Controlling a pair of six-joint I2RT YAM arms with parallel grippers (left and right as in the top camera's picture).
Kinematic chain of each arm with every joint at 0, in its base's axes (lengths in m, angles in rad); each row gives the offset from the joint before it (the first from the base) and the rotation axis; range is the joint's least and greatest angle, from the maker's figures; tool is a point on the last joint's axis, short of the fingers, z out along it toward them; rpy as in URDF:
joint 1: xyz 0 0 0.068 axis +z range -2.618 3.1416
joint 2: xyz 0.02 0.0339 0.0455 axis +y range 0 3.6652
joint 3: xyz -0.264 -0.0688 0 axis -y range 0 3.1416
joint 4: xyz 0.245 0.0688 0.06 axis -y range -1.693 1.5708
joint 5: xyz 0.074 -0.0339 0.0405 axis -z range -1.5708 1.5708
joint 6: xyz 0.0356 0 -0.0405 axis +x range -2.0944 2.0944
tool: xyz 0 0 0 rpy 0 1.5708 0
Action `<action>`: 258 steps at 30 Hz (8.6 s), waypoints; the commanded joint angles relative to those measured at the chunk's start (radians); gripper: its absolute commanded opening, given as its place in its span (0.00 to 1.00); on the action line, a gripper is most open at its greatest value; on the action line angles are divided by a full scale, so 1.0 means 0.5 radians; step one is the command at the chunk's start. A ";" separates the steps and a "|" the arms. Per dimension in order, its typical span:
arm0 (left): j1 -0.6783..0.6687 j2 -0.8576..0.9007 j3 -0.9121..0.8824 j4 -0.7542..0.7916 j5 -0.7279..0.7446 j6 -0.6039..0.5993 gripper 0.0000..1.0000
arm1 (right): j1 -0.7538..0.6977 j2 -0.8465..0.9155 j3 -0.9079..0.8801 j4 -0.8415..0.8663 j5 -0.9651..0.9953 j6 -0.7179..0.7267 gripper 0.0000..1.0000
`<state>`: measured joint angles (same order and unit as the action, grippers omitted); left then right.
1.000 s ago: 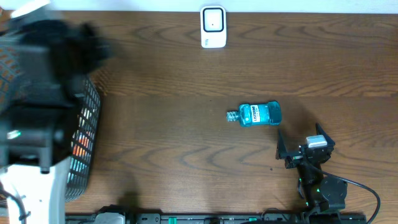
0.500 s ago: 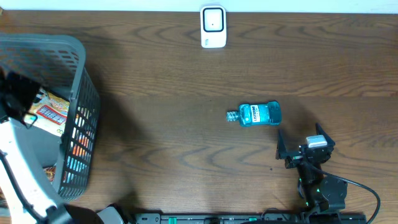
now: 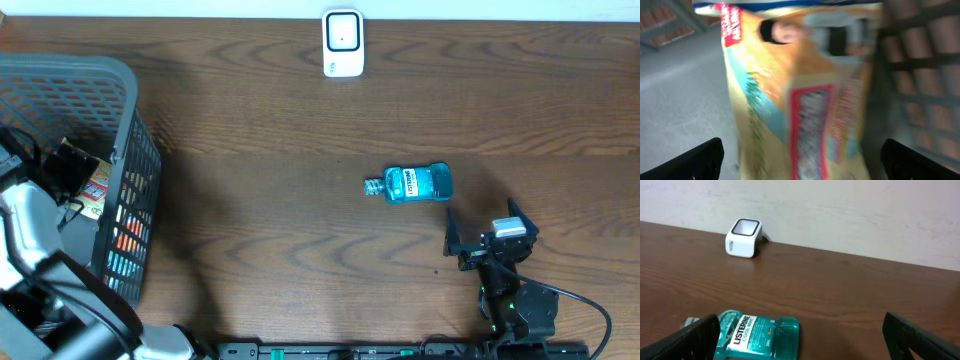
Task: Scan the item barcode
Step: 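Return the left gripper to the basket and grasp the yellow snack bag, then carry the snack bag to the scanner and hold it under it, then lower the snack bag onto the table left of the bottle, then reach the left gripper into the basket and grasp the red TOP bar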
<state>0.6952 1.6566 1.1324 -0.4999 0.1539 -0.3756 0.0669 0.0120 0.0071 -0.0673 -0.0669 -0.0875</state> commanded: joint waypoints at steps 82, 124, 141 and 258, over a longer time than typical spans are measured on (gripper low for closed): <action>-2.171 0.227 -0.033 0.394 0.307 -0.005 0.08 | 0.008 -0.007 -0.003 -0.008 0.004 0.024 0.99; -2.185 0.735 0.115 0.264 0.369 -0.090 0.07 | 0.008 -0.007 -0.003 -0.008 0.004 0.024 0.99; -2.375 0.439 0.218 0.085 0.104 -0.043 0.07 | 0.008 -0.007 -0.003 -0.008 0.004 0.024 0.99; 0.186 -0.067 0.357 -1.260 -0.793 -1.033 0.98 | 0.008 -0.002 -0.003 -0.008 0.004 0.024 0.99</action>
<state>0.7647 1.5669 1.3128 -1.1091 -0.2623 -0.8841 0.0669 0.0120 0.0067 -0.0669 -0.0669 -0.0872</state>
